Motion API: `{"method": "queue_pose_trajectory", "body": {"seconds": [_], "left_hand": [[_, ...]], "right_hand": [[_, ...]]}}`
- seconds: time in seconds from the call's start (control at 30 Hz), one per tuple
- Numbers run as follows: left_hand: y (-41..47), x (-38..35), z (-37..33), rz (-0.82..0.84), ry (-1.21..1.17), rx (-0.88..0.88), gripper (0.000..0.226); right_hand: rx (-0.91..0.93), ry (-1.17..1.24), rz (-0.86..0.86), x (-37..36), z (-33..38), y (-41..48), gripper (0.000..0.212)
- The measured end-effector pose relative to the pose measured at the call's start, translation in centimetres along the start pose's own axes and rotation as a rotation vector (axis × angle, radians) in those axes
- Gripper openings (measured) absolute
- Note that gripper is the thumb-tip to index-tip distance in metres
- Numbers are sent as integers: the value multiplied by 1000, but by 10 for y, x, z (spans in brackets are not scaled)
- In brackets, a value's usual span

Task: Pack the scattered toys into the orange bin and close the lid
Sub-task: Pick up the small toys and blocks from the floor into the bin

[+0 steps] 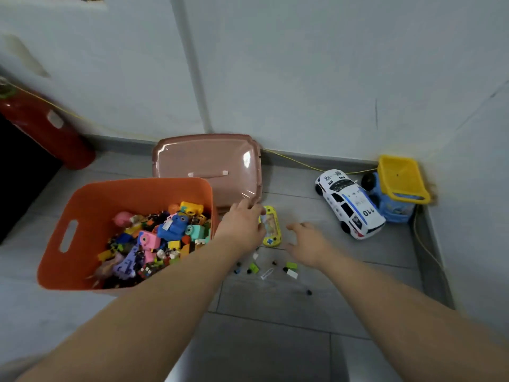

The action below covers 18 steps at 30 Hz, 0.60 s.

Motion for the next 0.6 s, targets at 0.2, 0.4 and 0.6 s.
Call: {"method": "queue_pose_trajectory", "body": {"seconds": [0.2, 0.4, 0.6], "left_hand": [[-22, -85, 17, 132, -24, 133, 53], [-56, -157, 43, 166, 17, 269, 77], [-60, -198, 53, 116, 89, 283, 91]], "right_hand": [[-82, -58, 9, -56, -66, -17, 68], [9, -153, -136, -96, -97, -35, 83], [157, -263, -187, -134, -109, -35, 92]]}}
Point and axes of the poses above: each hand's wrist, its own y-axis towards the middle knuckle, its own x-axis out of the back of the hand, z = x × y, the point moved 3 cm from there along y, towards the middle knuckle, and after that the axes turned 14 degrees about -z, right-handed, at the moved point
